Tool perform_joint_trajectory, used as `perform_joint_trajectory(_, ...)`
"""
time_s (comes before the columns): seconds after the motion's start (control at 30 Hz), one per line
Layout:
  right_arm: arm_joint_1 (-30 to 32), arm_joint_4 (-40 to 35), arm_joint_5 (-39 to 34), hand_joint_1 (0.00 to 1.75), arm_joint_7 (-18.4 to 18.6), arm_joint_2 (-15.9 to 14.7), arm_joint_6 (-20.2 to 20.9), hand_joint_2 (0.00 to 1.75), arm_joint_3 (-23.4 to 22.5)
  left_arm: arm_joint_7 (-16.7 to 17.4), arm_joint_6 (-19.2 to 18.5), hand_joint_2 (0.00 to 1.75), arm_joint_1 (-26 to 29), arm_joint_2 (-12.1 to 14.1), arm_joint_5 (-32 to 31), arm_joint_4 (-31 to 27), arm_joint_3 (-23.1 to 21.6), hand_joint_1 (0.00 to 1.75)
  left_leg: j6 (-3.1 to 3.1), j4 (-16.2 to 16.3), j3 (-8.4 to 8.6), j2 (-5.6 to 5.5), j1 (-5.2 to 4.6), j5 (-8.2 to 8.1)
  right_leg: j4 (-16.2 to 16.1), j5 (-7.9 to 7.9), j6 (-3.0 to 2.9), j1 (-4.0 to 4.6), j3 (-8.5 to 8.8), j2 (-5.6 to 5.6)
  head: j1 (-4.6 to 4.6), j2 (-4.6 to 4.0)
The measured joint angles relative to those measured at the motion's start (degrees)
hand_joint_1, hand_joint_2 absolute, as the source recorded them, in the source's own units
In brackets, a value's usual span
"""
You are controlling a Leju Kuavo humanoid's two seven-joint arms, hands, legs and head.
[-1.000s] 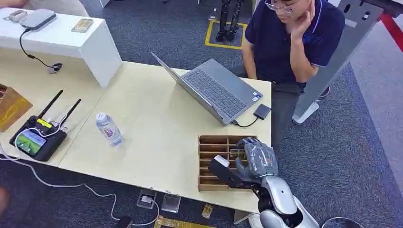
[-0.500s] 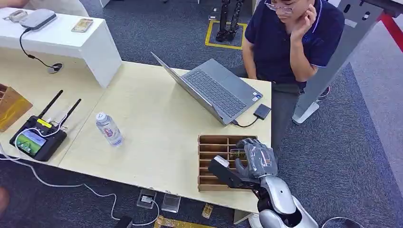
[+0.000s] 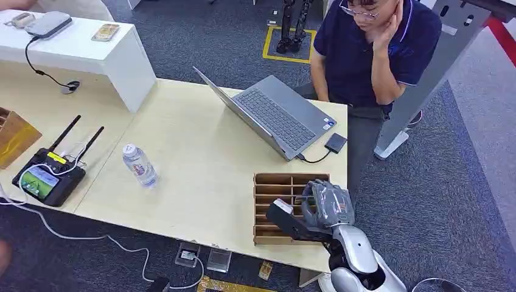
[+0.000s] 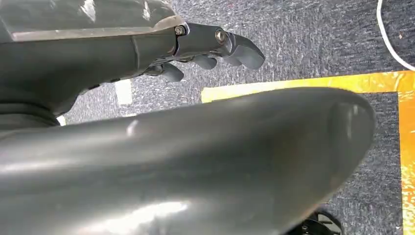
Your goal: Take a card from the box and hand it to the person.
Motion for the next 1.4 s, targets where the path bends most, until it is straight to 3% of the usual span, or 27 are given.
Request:
perform_joint_trajectory(0.23,0.0,0.1,0.0,1.1,-0.1,0.0,0.0,1.75,0.2,0.0,0.0,0.0,0.0,0.0,0.0,0.0,0.0,0.0,0.0,0.0,0.0,0.0,0.0,0.0,0.0,0.0,0.0,0.0,0.0,0.0,0.0,0.0)
perform_joint_trajectory(0.37,0.0,0.4,0.0,1.33,-0.1,0.1,0.0,1.75,0.5,0.0,0.0,0.0,0.0,0.0,0.0,0.0,0.0,0.0,0.0,0.0,0.0,0.0,0.0,0.0,0.0,0.0,0.0,0.0,0.0,0.0,0.0,0.0)
perform_joint_trajectory(0.47,-0.1,0.4,0.0,1.75,-0.1,0.2,0.0,1.75,0.7,0.0,0.0,0.0,0.0,0.0,0.0,0.0,0.0,0.0,0.0,0.0,0.0,0.0,0.0,0.0,0.0,0.0,0.0,0.0,0.0,0.0,0.0,0.0)
perform_joint_trajectory(0.8,-0.5,0.5,0.0,1.75,-0.2,0.3,-0.1,1.75,0.8,-0.9,-0.3,0.0,0.0,0.0,-0.5,0.0,0.0,0.0,0.0,0.0,0.01,0.0,0.0,0.0,0.0,0.0,0.0,0.0,0.0,0.0,0.0,0.0)
perform_joint_trajectory(0.83,-0.6,0.5,0.0,1.75,-0.2,0.3,-0.1,1.75,0.8,-0.9,-0.3,1.75,0.0,0.0,-0.5,0.0,0.0,0.0,0.0,0.0,0.01,0.0,0.0,0.0,0.0,0.0,0.0,0.0,0.0,0.0,0.0,0.0)
perform_joint_trajectory(1.03,-0.6,0.5,0.0,1.75,-0.4,0.3,-0.1,1.75,1.0,-2.2,-2.1,1.75,0.0,0.1,-0.7,0.0,0.0,0.0,0.0,0.0,0.0,0.0,0.0,0.0,0.0,0.0,0.0,0.0,0.0,0.0,0.0,0.0)
perform_joint_trajectory(1.4,-1.2,-0.4,-3.4,1.75,-1.5,0.2,-0.2,1.75,0.9,-1.9,-1.2,1.75,0.0,0.1,-0.4,0.0,0.0,0.0,0.0,0.0,0.0,0.01,0.0,0.0,0.0,0.0,0.0,0.0,-0.01,0.0,0.0,0.0)
